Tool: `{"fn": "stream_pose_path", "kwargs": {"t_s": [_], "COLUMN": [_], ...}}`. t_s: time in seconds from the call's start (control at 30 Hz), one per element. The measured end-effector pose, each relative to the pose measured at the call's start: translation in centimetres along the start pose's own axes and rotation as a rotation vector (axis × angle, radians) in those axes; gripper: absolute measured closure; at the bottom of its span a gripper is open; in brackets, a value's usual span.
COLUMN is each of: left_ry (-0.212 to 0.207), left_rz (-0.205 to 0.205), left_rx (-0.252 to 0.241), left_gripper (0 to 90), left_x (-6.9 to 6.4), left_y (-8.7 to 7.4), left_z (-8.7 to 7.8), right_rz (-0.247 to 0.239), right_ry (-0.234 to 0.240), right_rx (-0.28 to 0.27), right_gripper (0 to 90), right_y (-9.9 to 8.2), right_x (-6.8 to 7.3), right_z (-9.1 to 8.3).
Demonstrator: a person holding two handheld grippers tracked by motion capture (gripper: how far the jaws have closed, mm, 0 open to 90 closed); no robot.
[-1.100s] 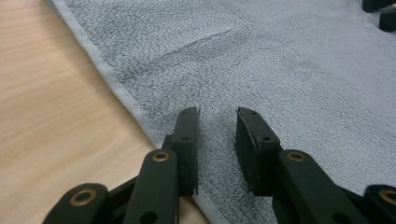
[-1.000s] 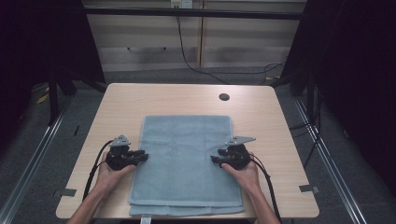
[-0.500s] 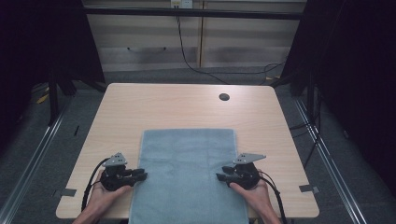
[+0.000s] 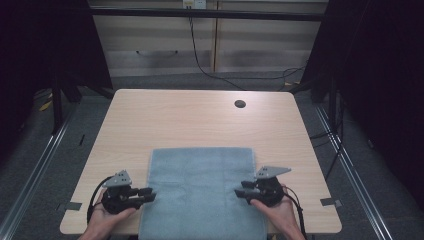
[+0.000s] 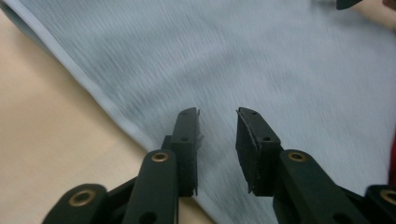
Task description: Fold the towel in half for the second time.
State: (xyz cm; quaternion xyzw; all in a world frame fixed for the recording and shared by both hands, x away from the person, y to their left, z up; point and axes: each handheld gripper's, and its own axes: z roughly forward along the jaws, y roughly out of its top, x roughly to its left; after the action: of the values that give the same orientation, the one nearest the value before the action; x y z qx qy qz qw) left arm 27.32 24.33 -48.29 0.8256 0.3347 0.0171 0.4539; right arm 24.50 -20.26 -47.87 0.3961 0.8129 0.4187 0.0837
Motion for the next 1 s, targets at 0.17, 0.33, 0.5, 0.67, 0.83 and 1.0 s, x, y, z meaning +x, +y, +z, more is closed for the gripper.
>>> {"fn": "stream_pose_path", "kwargs": {"t_s": [0.17, 0.33, 0.5, 0.67, 0.83, 1.0], "left_ry": [0.037, 0.075, 0.121, 0.099, 0.100, 0.107], "left_rz": [-0.031, -0.076, -0.147, -0.194, -0.144, -0.117], "left_rx": [-0.012, -0.044, -0.032, -0.052, 0.022, 0.030], "left_gripper": [66.1, 63.0, 59.4, 47.7, 48.2, 61.1], "left_x": [3.2, 6.7, 10.6, 11.6, 10.9, 10.7], "left_y": [2.8, 5.4, 5.6, 5.5, 6.1, 5.7], "left_z": [1.4, 2.2, 3.6, 5.1, 6.7, 6.5], "right_rz": [0.017, 0.075, 0.111, 0.136, 0.153, 0.148], "right_ry": [-0.084, -0.153, -0.170, -0.150, -0.130, -0.112], "right_rx": [-0.035, -0.031, -0.035, -0.011, 0.011, 0.050], "right_gripper": [54.6, 51.1, 45.1, 45.5, 49.7, 55.9], "right_y": [3.1, 4.7, 5.4, 5.3, 5.0, 4.3], "right_x": [-3.7, -8.2, -10.0, -11.1, -11.5, -11.4], "right_z": [0.7, 2.7, 3.7, 5.0, 5.3, 5.5]}}
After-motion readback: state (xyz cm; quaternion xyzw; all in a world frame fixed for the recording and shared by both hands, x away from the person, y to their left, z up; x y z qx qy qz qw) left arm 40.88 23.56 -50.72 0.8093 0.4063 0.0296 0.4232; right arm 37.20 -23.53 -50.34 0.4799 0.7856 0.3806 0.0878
